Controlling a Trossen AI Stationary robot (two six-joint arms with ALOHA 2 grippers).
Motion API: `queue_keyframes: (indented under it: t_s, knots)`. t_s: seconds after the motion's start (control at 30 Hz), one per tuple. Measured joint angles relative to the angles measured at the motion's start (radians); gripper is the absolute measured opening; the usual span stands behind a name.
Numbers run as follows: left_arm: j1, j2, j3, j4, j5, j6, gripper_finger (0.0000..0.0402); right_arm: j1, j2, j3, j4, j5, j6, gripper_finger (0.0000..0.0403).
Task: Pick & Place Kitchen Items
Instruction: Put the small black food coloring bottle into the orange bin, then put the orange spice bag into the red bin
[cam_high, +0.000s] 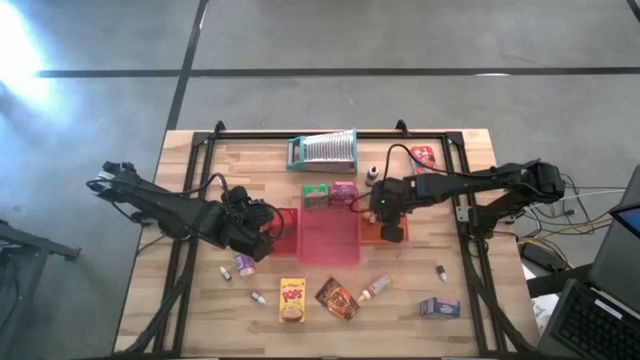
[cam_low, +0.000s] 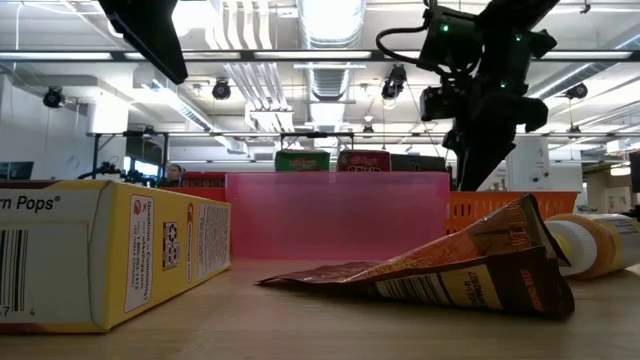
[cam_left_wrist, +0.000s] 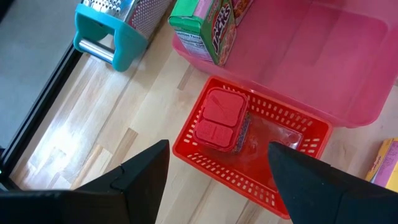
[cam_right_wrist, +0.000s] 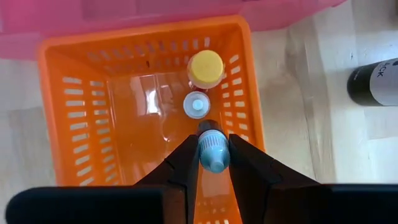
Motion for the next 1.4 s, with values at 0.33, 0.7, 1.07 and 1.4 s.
queue_keyframes:
  t_s: [0.33, 0.7, 1.07, 1.4]
  knots:
    - [0.000, 0.000, 0.000, 0.000, 0.000, 0.000, 0.0276, -0.006, 0.007, -0.059, 0.069, -0.004, 0.002, 0.0067]
    - [0.000, 0.000, 0.000, 0.000, 0.000, 0.000, 0.0276, -0.006, 0.075, -0.065, 0.119, -0.008, -0.011, 0.0065]
    - [0.000, 0.000, 0.000, 0.004, 0.000, 0.000, 0.0276, -0.005, 0.052, -0.066, 0.119, -0.008, -0.007, 0.0128]
    - [0.000, 0.000, 0.000, 0.004, 0.000, 0.000, 0.0276, -0.005, 0.043, -0.066, 0.112, -0.036, -0.009, 0.0170]
